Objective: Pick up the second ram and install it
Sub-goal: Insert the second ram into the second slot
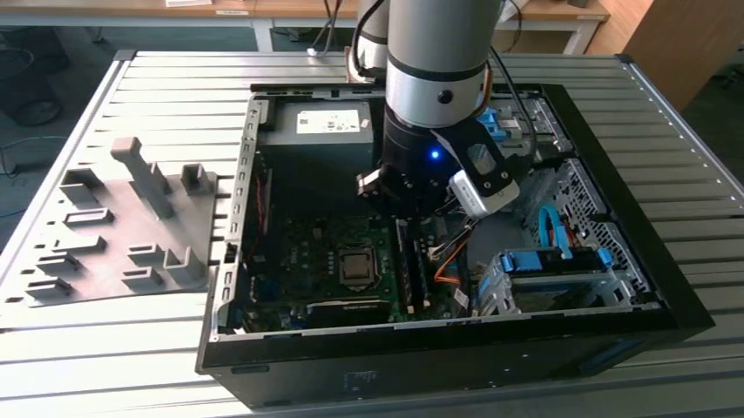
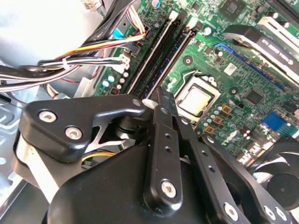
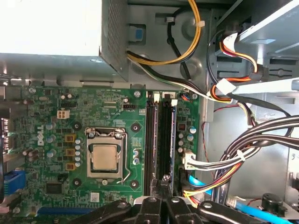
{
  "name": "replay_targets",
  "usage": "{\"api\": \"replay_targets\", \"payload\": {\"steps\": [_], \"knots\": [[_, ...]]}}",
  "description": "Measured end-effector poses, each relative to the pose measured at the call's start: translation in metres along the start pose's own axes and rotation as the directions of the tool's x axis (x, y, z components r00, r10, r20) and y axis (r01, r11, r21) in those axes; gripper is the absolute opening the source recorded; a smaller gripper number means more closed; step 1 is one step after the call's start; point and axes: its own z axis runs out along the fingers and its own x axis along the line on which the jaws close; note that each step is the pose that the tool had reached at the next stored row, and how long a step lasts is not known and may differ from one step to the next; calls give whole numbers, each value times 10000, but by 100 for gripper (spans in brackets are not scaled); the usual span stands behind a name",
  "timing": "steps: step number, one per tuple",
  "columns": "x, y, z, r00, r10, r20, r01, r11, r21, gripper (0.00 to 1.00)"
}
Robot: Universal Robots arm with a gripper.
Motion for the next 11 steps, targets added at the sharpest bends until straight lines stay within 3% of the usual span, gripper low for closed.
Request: {"api": "replay_targets", "payload": {"steps": [11], "knots": [[0, 0, -1, 10000, 0, 0, 0, 10000, 8, 10]]}}
